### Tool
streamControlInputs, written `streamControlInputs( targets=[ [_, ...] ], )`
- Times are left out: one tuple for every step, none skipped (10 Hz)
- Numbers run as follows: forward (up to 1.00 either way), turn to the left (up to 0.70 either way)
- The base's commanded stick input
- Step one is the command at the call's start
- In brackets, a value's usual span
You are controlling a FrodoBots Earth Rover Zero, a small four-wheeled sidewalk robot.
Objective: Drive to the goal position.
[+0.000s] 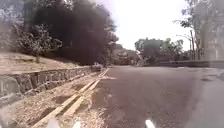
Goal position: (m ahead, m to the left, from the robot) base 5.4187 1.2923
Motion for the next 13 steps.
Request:
streamControlInputs(
  targets=[
    [0.5,0.0],
    [0.5,0.0],
    [0.5,0.0],
    [0.5,0.0],
    [0.5,0.0],
    [0.5,0.0],
    [0.5,0.0],
    [0.5,0.0],
    [0.5,0.0],
    [0.5,0.0],
    [0.5,0.0],
    [0.5,0.0],
    [0.5,0.0]
  ],
)
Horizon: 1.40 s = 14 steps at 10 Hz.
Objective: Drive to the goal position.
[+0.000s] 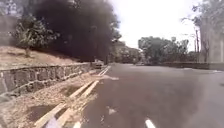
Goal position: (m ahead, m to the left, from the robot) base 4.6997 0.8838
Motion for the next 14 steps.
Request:
streamControlInputs(
  targets=[
    [0.5,0.0],
    [0.5,0.0],
    [0.5,0.0],
    [0.5,-0.03],
    [0.5,-0.12],
    [0.5,-0.21],
    [0.5,-0.25],
    [0.5,-0.25],
    [0.5,-0.25],
    [0.5,-0.18],
    [0.5,-0.09],
    [0.5,0.0],
    [0.5,0.0],
    [0.5,0.0]
  ],
)
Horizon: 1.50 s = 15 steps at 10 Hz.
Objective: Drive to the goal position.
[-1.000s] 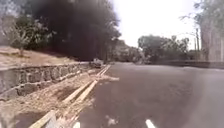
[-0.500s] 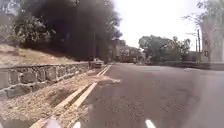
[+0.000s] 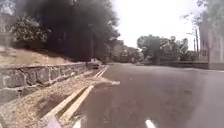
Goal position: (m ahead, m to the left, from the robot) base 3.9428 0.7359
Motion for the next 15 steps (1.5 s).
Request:
streamControlInputs(
  targets=[
    [0.5,0.0],
    [0.5,0.0],
    [0.5,0.0],
    [0.5,0.0],
    [0.5,0.0],
    [0.5,0.0],
    [0.5,0.0],
    [0.5,0.0],
    [0.5,0.0],
    [0.5,0.0],
    [0.5,0.0],
    [0.5,0.0],
    [0.5,0.0],
    [0.5,0.0],
    [0.5,0.25]
  ],
)
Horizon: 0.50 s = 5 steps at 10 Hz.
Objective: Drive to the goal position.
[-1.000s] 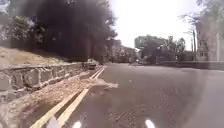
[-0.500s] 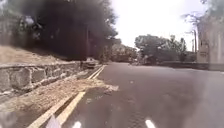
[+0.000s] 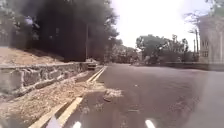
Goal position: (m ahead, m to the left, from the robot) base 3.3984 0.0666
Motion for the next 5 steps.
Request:
streamControlInputs(
  targets=[
    [0.5,0.25],
    [0.5,0.25],
    [0.5,0.25],
    [0.5,0.25],
    [0.5,0.25]
  ],
)
